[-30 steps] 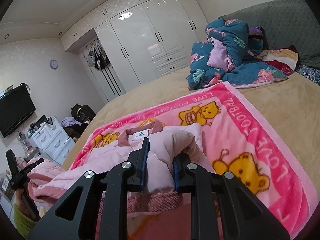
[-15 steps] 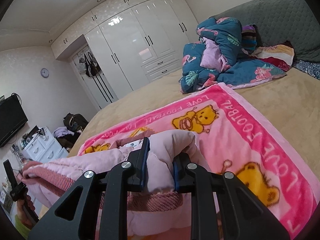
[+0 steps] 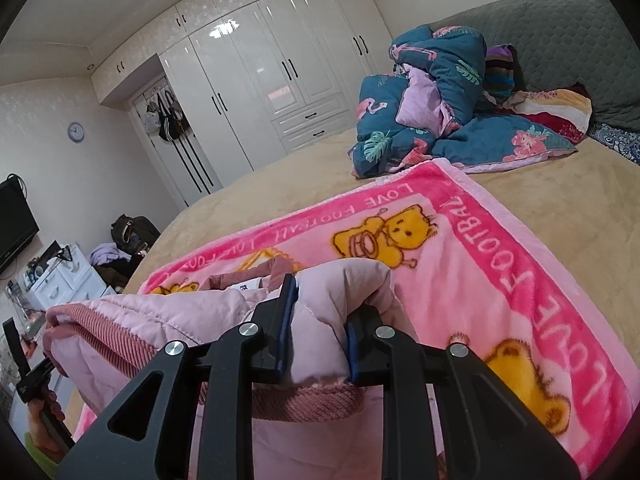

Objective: Fold large clothes

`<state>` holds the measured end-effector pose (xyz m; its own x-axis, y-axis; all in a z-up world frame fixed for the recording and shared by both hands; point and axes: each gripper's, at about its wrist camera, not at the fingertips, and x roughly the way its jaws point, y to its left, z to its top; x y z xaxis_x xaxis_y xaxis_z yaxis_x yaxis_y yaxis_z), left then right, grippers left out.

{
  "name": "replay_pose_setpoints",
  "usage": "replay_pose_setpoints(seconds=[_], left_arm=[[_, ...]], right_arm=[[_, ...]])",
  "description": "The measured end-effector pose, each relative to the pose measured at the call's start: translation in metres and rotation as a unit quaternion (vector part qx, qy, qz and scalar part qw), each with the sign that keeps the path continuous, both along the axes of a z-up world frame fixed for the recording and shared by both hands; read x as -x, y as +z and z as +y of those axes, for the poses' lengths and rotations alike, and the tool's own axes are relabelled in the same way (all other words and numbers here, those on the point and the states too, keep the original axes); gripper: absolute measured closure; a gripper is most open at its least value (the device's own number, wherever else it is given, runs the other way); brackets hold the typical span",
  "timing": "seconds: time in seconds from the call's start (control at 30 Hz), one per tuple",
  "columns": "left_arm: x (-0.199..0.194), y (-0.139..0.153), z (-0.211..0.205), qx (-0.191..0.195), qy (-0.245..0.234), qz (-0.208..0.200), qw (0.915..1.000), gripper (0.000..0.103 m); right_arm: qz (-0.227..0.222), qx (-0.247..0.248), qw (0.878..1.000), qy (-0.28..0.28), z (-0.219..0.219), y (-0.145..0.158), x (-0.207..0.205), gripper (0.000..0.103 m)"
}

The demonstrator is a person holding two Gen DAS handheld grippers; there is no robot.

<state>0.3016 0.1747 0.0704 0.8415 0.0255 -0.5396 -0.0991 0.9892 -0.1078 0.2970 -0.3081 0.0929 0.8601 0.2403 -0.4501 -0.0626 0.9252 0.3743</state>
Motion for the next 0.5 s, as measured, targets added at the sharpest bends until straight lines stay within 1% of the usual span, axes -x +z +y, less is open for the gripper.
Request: replay_pose_setpoints(seconds=[0.07,0.17,0.27,0.3,0.33,0.37,0.4,0.43,0.5], left_arm=[[-0.006,-0.005,0.001,-0.002,0.001,0.007,1.0000,0.093],[-0.013,-0.011,0.003,0.001,0.001,0.013,0.9999,0.093],[-0.019,-0.019,0.006,0.009,0.002,0.021,0.9997,0.093],[-0.021,-0.020,0.006,0.011,0.002,0.022,0.9997,0.093],[-0.022,-0.021,0.007,0.014,0.001,0.023,0.9996,0.093],[-0.023,-0.021,0.007,0.016,0.000,0.023,0.9996,0.092],[-0.025,-0.021,0.007,0.016,0.000,0.023,0.9996,0.092],[-0.025,-0.022,0.007,0.016,0.001,0.024,0.9996,0.091],[-0.027,-0.024,0.009,0.023,0.001,0.024,0.9995,0.090]], right_arm=[[0.009,-0.004,1.000,0.006,0.000,-0.002,-0.006,0.079],[0.024,-0.036,0.999,0.021,-0.006,-0.003,-0.017,0.071],[0.024,-0.070,0.997,0.039,-0.010,-0.002,-0.019,0.057],[0.019,-0.080,0.996,0.045,-0.011,-0.001,-0.018,0.046],[0.012,-0.088,0.995,0.050,-0.011,0.000,-0.016,0.024],[0.000,-0.093,0.994,0.052,-0.011,0.001,-0.012,0.012],[-0.009,-0.091,0.995,0.047,-0.010,0.002,-0.008,0.004],[-0.018,-0.081,0.996,0.044,-0.008,0.003,-0.004,0.004],[-0.011,-0.057,0.997,0.056,-0.001,-0.001,-0.004,0.004]])
